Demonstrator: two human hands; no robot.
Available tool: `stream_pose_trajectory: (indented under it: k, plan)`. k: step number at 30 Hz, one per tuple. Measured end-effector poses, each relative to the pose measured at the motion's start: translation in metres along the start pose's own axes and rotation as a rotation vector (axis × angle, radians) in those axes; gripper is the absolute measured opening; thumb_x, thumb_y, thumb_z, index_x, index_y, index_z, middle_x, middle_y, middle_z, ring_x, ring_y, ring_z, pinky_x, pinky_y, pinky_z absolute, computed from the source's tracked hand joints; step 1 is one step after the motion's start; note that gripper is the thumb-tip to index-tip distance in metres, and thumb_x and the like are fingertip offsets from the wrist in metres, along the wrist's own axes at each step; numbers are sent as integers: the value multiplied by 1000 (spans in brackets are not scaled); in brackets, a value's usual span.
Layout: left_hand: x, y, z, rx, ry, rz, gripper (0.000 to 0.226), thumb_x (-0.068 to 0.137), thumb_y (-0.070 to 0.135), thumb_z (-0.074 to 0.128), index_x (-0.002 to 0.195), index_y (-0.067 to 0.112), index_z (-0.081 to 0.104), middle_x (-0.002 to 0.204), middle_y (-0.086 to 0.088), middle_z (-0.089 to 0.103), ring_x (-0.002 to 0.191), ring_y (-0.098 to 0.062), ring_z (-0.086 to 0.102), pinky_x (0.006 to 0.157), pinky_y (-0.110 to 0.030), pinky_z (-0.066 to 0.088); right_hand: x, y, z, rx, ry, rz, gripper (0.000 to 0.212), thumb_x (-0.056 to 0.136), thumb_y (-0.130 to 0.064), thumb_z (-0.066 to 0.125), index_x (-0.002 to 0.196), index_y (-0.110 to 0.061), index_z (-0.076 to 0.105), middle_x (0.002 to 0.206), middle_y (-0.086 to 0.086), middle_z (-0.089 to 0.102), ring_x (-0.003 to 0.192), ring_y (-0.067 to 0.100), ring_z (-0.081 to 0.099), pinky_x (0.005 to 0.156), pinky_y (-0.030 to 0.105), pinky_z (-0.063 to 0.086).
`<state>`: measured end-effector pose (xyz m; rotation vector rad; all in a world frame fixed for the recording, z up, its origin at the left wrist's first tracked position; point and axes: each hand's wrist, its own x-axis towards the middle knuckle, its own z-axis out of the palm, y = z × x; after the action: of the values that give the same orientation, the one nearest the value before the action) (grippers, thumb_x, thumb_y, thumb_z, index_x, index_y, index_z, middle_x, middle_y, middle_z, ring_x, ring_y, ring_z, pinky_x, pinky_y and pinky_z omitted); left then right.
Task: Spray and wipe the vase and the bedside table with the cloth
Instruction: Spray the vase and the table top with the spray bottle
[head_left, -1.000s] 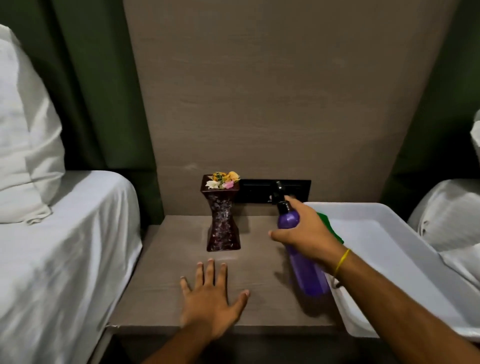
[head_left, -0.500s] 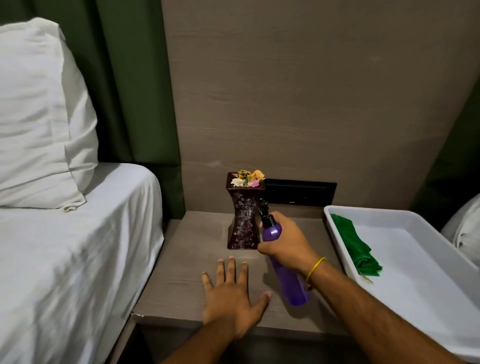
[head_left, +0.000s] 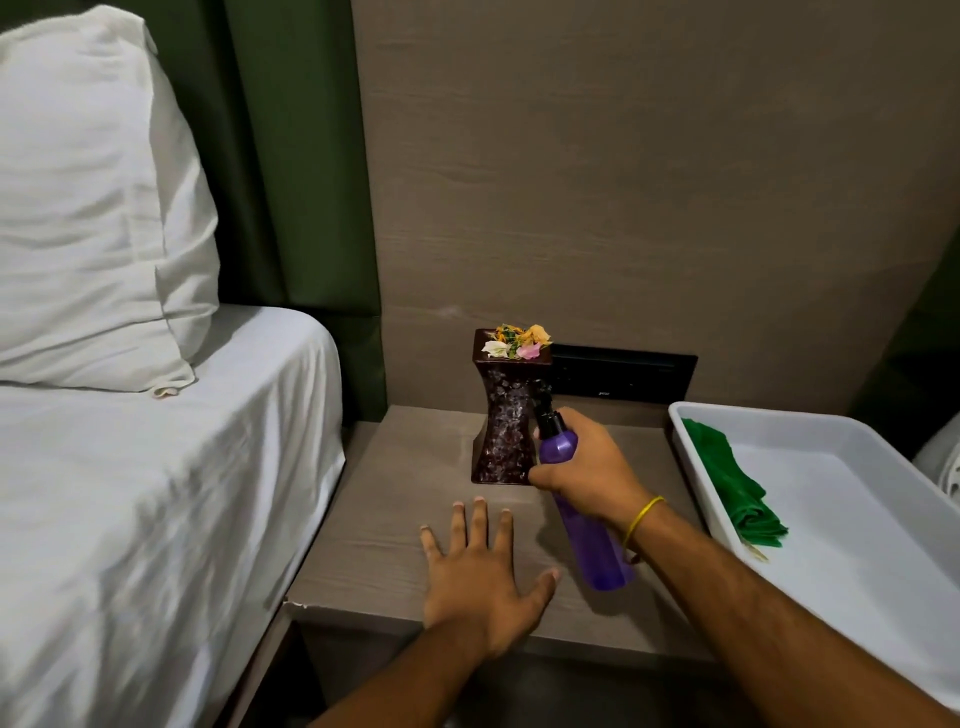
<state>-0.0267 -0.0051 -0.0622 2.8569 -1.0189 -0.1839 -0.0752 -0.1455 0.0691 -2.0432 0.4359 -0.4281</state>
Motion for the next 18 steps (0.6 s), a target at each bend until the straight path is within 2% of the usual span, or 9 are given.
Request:
stream_pose_trajectory:
  k: [2, 5, 7, 9, 12, 15, 18]
  plan:
    - [-1, 0, -1, 1, -2, 1, 106, 85, 92, 8, 169, 28, -1, 177, -8, -14, 161, -34, -19, 124, -71, -9, 0, 1, 1, 17, 12, 0, 44, 68, -2, 83, 104, -16, 64, 94, -3, 68, 84, 11, 67, 68, 23, 53]
    - [-1, 0, -1, 2, -4, 1, 105, 85, 91, 9, 169, 28, -1, 177, -9, -14, 161, -34, -18, 124, -71, -9, 1, 0, 0, 43, 1, -23, 54, 69, 1, 82, 115, -20, 63, 100, -7, 69, 89, 9, 67, 72, 19, 55]
    - [0, -1, 0, 1, 0, -2, 106, 85, 92, 9, 169, 28, -1, 178, -9, -13, 162, -34, -17, 124, -71, -9, 2, 0, -1, 25, 11, -19, 45, 69, 3, 82, 108, -11, 64, 92, -6, 67, 80, 8, 65, 66, 17, 53]
    - [1, -1, 1, -3, 7, -6, 107, 84, 92, 9, 168, 28, -2, 178, -8, -12, 162, -34, -17, 124, -70, -10, 2, 0, -2, 14, 19, -6, 42, 69, 3, 82, 106, -7, 64, 88, -5, 66, 76, 9, 63, 66, 21, 54]
    - [1, -1, 2, -3, 17, -4, 106, 85, 92, 10, 169, 28, -2, 178, -9, -12, 162, -34, -16, 124, -71, -10, 2, 4, -3, 11, -20, 7, 52, 68, 1, 83, 114, -16, 65, 97, -3, 68, 87, 12, 66, 73, 28, 57]
    - [1, -1, 4, 0, 31, 0, 105, 86, 92, 10, 168, 28, -2, 178, -10, -12, 162, -35, -16, 124, -71, -9, 0, 12, -1, -29, -31, 51, 46, 62, 1, 84, 103, -12, 67, 92, 3, 70, 83, 20, 68, 75, 38, 59]
    - [2, -2, 6, -5, 47, -3, 105, 86, 92, 10, 169, 28, -1, 178, -10, -12, 162, -35, -16, 123, -71, -10, -6, 19, 2, -18, -27, 95, 38, 61, 4, 83, 91, -13, 66, 81, 2, 67, 73, 20, 64, 68, 37, 58]
